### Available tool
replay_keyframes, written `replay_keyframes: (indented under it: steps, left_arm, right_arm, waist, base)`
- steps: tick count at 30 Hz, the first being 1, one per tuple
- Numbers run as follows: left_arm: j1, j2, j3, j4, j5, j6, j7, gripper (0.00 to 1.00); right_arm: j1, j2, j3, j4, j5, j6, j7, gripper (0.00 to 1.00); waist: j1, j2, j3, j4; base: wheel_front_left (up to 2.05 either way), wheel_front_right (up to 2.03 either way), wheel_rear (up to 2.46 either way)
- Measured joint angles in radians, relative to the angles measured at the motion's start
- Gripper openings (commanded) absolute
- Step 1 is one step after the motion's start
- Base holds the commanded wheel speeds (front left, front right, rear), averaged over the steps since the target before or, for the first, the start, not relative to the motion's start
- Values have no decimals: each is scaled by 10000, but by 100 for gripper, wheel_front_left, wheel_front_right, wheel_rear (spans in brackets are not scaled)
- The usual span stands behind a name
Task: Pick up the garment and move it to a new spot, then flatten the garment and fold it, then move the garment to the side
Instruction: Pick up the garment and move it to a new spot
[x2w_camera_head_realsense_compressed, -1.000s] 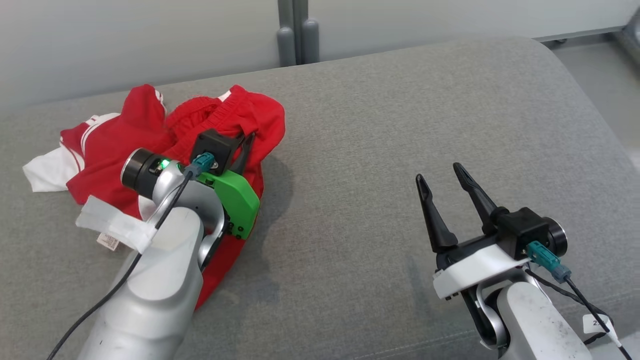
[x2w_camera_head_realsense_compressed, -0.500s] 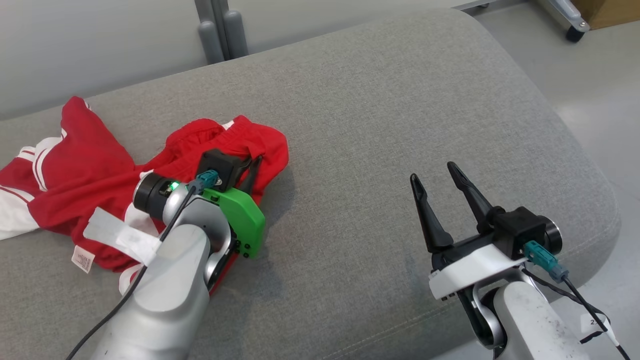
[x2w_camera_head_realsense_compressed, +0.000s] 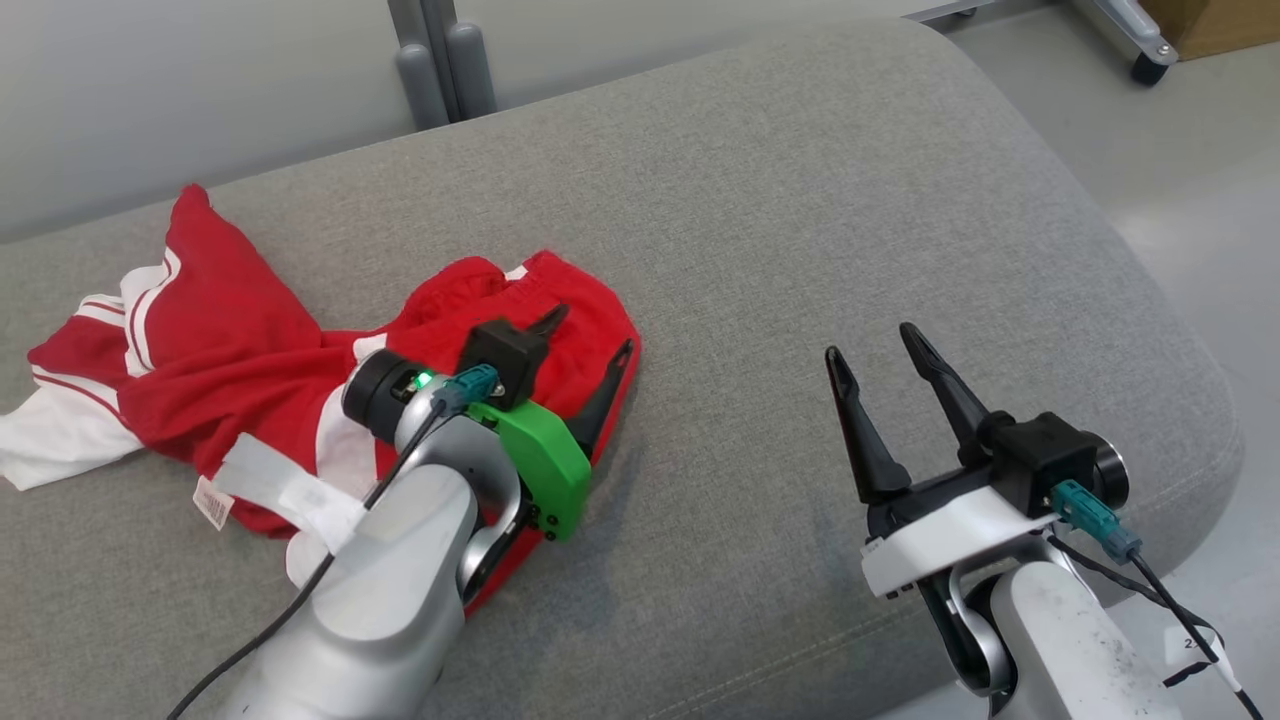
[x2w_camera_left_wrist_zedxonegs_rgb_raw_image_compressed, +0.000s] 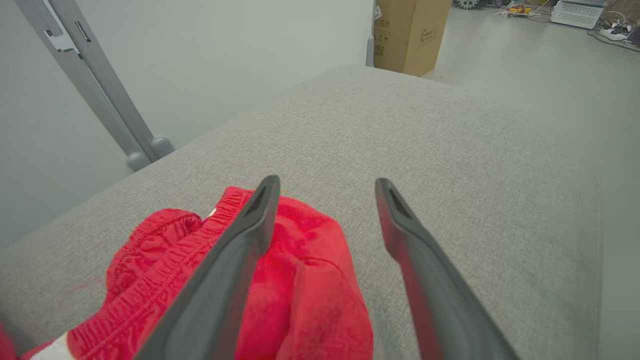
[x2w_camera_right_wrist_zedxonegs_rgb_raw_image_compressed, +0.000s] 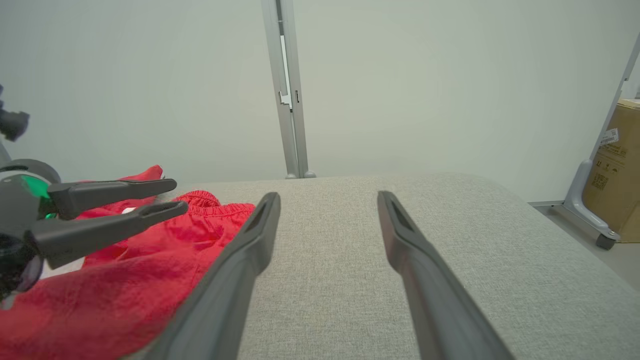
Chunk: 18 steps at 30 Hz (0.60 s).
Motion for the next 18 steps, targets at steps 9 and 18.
replay_keyframes:
  steps: [9,18]
  left_arm:
    - [5,6,-642,-178,-385,123,-176,100]
    - [158,4,-493,635,-573,759,-232,100]
  right_arm:
    - [5,-4,-238,17,0,-17,0,100]
    - [37,-33,-359,31,-2,-36,0,100]
  waist:
    - [0,0,-159,425]
    - [0,0,-443,1174]
  base:
    - [0,0,0]
    - [0,0,0]
